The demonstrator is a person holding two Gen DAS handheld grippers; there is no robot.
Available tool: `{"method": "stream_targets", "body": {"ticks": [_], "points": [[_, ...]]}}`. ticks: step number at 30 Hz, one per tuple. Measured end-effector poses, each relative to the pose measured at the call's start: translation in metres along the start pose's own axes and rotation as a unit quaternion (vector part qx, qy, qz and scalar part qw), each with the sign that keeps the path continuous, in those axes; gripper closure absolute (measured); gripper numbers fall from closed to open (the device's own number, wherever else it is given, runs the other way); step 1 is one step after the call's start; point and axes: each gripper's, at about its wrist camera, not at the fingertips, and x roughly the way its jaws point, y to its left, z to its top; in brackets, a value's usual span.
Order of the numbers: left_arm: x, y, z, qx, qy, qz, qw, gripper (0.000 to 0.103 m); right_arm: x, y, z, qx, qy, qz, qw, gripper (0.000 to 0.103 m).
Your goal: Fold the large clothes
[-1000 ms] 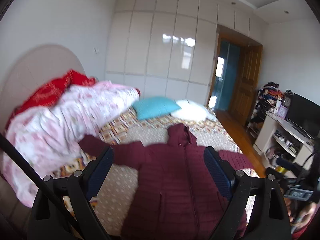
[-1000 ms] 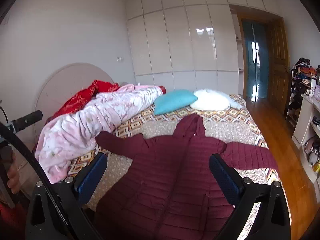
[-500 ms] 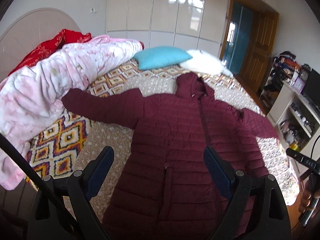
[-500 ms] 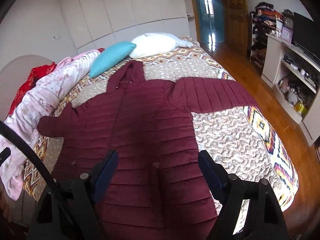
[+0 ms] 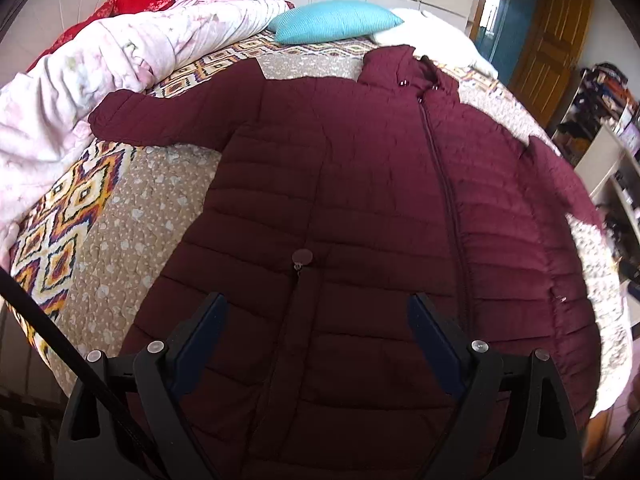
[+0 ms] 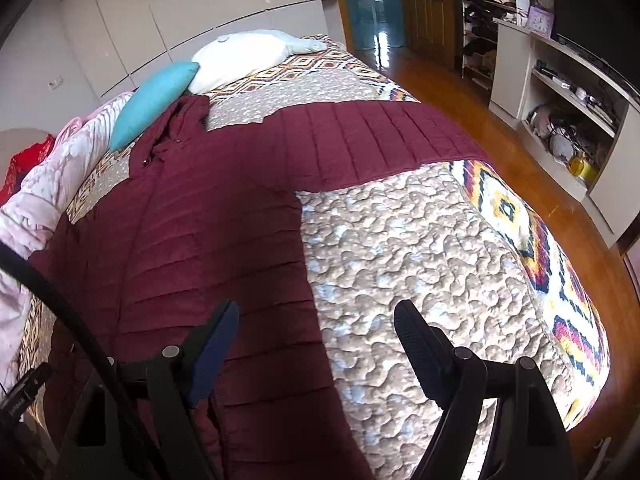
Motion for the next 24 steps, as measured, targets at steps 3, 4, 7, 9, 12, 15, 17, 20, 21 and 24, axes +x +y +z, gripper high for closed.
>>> {"method": "stream_targets", "body": {"ticks": [3, 4, 7, 9, 12, 15, 17, 20, 21, 24], "points": [[0.014, -0.008, -0.005, 0.008, 0.008, 0.008, 0.9999, 0.013, 0.01, -0.022, 0.008, 0.023, -0.001, 0.001, 1.0, 0.019], [0.019, -0.009, -0.006, 0.008, 0.009, 0.008, 0.9999, 0.013, 0.014, -0.03, 0.011, 0.033, -0.004, 0.003, 0.999, 0.019], [0.03, -0.011, -0.009, 0.008, 0.008, 0.012, 0.9999, 0.013, 0.03, -0.055, 0.025, 0.063, -0.01, 0.003, 0.998, 0.019], [0.04, -0.012, -0.011, 0.009, 0.007, 0.019, 0.9998, 0.013, 0.043, -0.073, 0.036, 0.086, -0.012, 0.006, 0.996, 0.023], [0.056, -0.009, -0.014, 0.0, 0.016, 0.021, 0.9997, 0.013, 0.067, -0.101, 0.058, 0.121, -0.016, 0.0, 0.993, 0.026], [0.059, -0.007, -0.015, -0.006, 0.0, 0.017, 0.9998, 0.012, 0.09, -0.126, 0.079, 0.154, -0.015, 0.005, 0.988, 0.028], [0.061, -0.007, -0.017, -0.002, -0.008, 0.019, 0.9998, 0.01, 0.105, -0.141, 0.092, 0.177, -0.015, 0.009, 0.984, 0.032], [0.066, -0.006, -0.019, -0.003, -0.019, 0.019, 0.9996, 0.006, 0.128, -0.159, 0.112, 0.201, -0.015, 0.015, 0.979, 0.032], [0.067, -0.007, -0.019, -0.003, -0.022, 0.019, 0.9996, 0.005, 0.136, -0.165, 0.118, 0.21, -0.014, 0.018, 0.977, 0.032], [0.069, -0.006, -0.019, -0.005, -0.028, 0.017, 0.9995, 0.004, 0.153, -0.179, 0.134, 0.24, -0.024, 0.033, 0.97, 0.032]]}}
